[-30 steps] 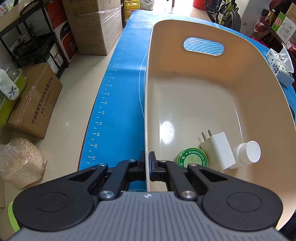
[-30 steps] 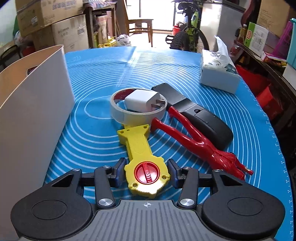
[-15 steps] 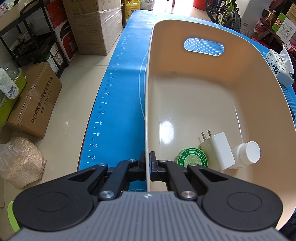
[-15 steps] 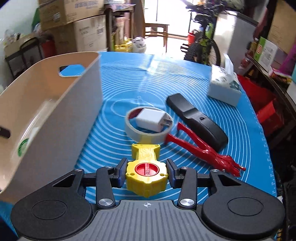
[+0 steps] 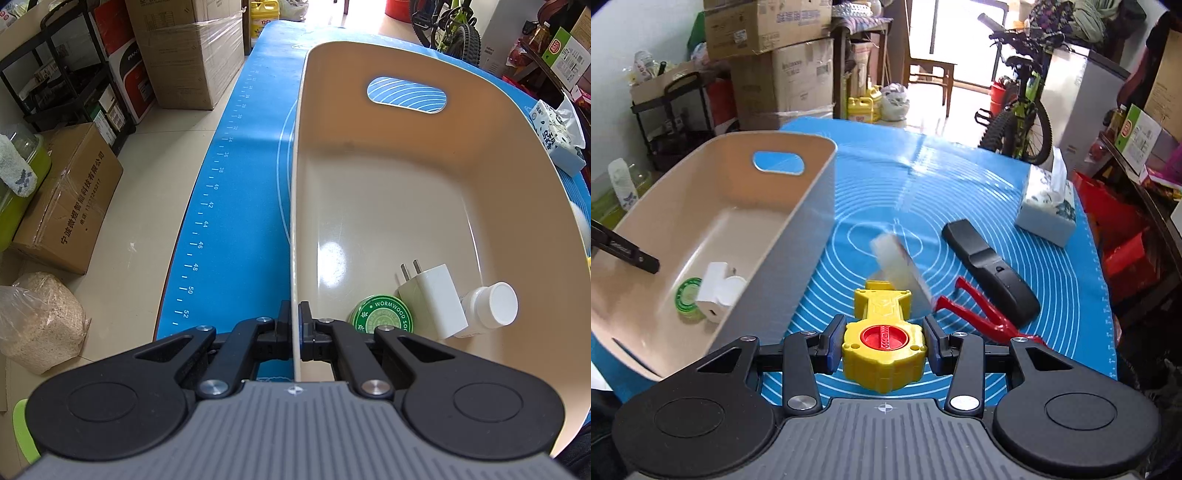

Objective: Organize rigid objects
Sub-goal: 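Drop the yellow-and-red tool into the basket with the right tool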

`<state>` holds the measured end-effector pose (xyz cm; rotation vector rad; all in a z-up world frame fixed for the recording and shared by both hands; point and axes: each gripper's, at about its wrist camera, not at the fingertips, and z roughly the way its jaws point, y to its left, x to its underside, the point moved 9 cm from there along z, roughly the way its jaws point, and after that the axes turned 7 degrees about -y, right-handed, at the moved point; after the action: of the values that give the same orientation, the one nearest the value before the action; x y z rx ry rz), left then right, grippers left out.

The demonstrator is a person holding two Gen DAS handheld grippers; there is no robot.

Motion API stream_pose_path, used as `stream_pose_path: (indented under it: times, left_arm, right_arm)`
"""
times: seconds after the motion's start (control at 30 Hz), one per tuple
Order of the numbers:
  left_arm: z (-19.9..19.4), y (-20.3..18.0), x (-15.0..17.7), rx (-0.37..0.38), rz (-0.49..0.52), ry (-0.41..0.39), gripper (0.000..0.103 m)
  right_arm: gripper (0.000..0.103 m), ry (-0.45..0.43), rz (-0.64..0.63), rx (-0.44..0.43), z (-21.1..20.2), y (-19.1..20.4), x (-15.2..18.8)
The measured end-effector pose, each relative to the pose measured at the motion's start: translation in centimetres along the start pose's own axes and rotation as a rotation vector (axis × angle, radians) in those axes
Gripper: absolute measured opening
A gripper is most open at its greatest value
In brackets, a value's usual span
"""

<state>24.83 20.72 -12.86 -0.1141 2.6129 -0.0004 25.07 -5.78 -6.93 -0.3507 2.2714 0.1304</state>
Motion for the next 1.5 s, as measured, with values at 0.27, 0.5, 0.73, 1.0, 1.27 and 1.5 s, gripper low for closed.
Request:
stream_pose_path:
  times: [0.27, 0.5, 0.73, 1.0, 1.27, 1.5]
  left_arm:
    - [0.0, 0.0, 0.0, 0.000, 0.001, 0.000, 0.004]
    - [0.0, 0.1, 0.0, -0.001, 0.001, -0.001, 0.004]
    - [0.0, 0.1, 0.0, 0.000, 0.001, -0.001, 0.004]
    - [-0.3, 0.0, -0.1, 0.001, 0.006, -0.001, 0.004]
    - [-0.2, 0.3, -0.1, 0.014, 0.004, -0.003, 0.006]
    - [-0.1, 0.5, -0.1, 0.023, -0.002, -0.001, 0.006]
  right_arm:
    - [0.050, -0.103, 0.027, -0.010, -1.8, 0.7, -3.6]
    - [0.050, -0.198, 0.028, -0.071, -1.5, 4.0, -7.9]
    - [0.050, -0.166, -0.039, -0.132, 2.1, 10.2, -8.2]
    - [0.050, -0.029, -0.098, -0.130, 6.1, 14.1, -5.0]
    - [0.057, -0.030, 0.002, -0.151, 4.9, 12.1, -5.6]
    - [0.065, -0.096, 0.039, -0.006, -1.4, 7.1, -4.0]
